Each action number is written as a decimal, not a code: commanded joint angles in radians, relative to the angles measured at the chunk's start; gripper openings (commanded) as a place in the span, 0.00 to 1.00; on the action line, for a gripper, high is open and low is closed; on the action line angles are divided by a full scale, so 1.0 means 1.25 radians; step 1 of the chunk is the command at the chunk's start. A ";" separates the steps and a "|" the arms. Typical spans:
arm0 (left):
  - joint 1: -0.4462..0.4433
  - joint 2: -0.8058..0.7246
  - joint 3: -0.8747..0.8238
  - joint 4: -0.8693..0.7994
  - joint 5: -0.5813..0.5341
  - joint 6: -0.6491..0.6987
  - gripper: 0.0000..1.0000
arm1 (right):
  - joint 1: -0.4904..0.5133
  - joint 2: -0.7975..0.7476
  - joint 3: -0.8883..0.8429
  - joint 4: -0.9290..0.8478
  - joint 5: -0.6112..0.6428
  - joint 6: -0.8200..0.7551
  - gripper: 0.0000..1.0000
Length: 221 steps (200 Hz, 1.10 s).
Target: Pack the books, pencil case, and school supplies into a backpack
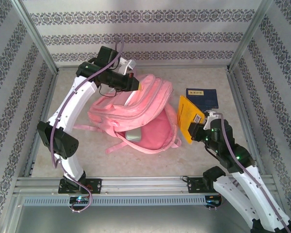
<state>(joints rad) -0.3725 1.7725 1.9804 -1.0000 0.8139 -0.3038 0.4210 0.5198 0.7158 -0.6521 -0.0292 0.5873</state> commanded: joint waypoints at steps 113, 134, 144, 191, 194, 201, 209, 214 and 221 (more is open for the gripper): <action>0.088 -0.091 -0.056 0.263 0.332 -0.054 0.00 | 0.002 -0.063 0.217 -0.138 0.126 -0.034 0.00; 0.092 -0.103 -0.071 0.270 0.334 -0.054 0.00 | 0.002 -0.064 0.226 -0.136 0.081 -0.042 0.00; 0.094 -0.110 -0.079 0.275 0.336 -0.054 0.00 | 0.002 -0.057 0.235 -0.150 0.082 -0.034 0.00; 0.102 -0.138 -0.112 0.331 0.373 -0.075 0.00 | 0.000 0.007 0.165 0.011 -0.281 0.122 0.00; 0.102 -0.139 -0.114 0.336 0.377 -0.077 0.00 | -0.001 0.019 0.155 0.032 -0.308 0.133 0.00; 0.101 -0.141 -0.116 0.345 0.382 -0.082 0.00 | -0.004 0.041 0.133 0.088 -0.361 0.174 0.00; 0.101 -0.142 -0.116 0.350 0.387 -0.082 0.00 | -0.006 0.076 0.109 0.156 -0.418 0.214 0.00; 0.101 -0.143 -0.115 0.353 0.390 -0.083 0.00 | -0.008 0.096 0.096 0.197 -0.446 0.239 0.00; 0.101 -0.144 -0.115 0.358 0.396 -0.085 0.00 | -0.009 0.126 0.079 0.248 -0.475 0.268 0.00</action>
<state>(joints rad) -0.2531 1.6863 1.8061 -0.7464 1.1511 -0.3946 0.4206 0.5758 0.8803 -0.6880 -0.3237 0.7376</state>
